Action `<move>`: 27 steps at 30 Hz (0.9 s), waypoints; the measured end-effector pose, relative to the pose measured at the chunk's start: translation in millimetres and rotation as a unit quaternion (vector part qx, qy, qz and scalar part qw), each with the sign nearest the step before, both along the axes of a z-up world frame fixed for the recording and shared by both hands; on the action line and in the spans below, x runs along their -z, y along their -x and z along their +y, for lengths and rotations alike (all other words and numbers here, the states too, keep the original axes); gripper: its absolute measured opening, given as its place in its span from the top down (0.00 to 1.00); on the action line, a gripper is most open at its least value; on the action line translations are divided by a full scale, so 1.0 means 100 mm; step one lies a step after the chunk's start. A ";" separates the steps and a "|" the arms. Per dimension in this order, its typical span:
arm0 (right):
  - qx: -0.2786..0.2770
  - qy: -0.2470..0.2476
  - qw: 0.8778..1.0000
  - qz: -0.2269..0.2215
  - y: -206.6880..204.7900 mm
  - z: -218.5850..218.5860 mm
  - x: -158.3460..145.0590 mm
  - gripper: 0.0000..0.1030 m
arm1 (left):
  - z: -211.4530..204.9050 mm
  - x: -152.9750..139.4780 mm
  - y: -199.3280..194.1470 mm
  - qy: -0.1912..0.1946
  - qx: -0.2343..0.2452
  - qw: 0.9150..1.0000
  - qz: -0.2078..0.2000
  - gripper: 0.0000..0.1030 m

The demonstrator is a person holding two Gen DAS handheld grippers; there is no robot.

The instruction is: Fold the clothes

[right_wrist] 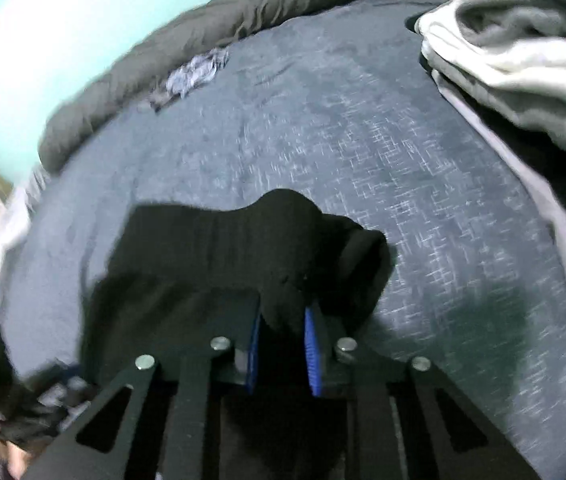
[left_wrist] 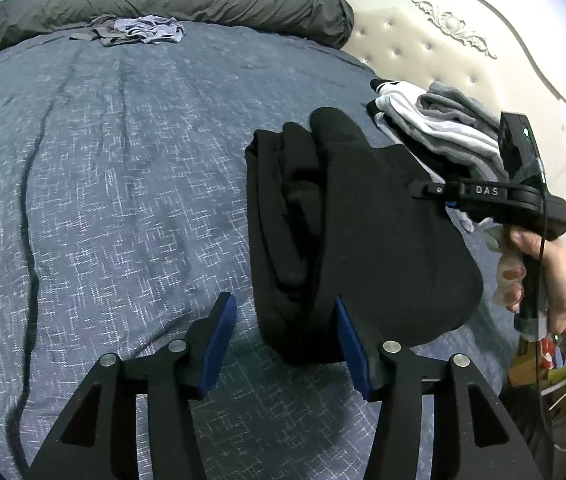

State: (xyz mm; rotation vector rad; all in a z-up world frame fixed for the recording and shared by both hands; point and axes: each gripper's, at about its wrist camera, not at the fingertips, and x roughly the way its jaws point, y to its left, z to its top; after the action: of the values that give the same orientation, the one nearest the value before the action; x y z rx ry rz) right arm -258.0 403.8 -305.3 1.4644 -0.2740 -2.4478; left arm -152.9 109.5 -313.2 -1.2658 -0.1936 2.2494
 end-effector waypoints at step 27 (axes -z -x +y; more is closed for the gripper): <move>-0.059 -0.056 0.997 0.003 0.03 -0.40 0.10 0.98 | -0.04 0.04 0.17 -0.008 -0.008 1.000 -0.009 0.46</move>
State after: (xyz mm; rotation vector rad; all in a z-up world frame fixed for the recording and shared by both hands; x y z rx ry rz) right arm -261.3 363.5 -314.9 1.4722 -0.0486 -2.4077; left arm -169.4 105.0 -317.3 -1.2804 -0.2287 2.2469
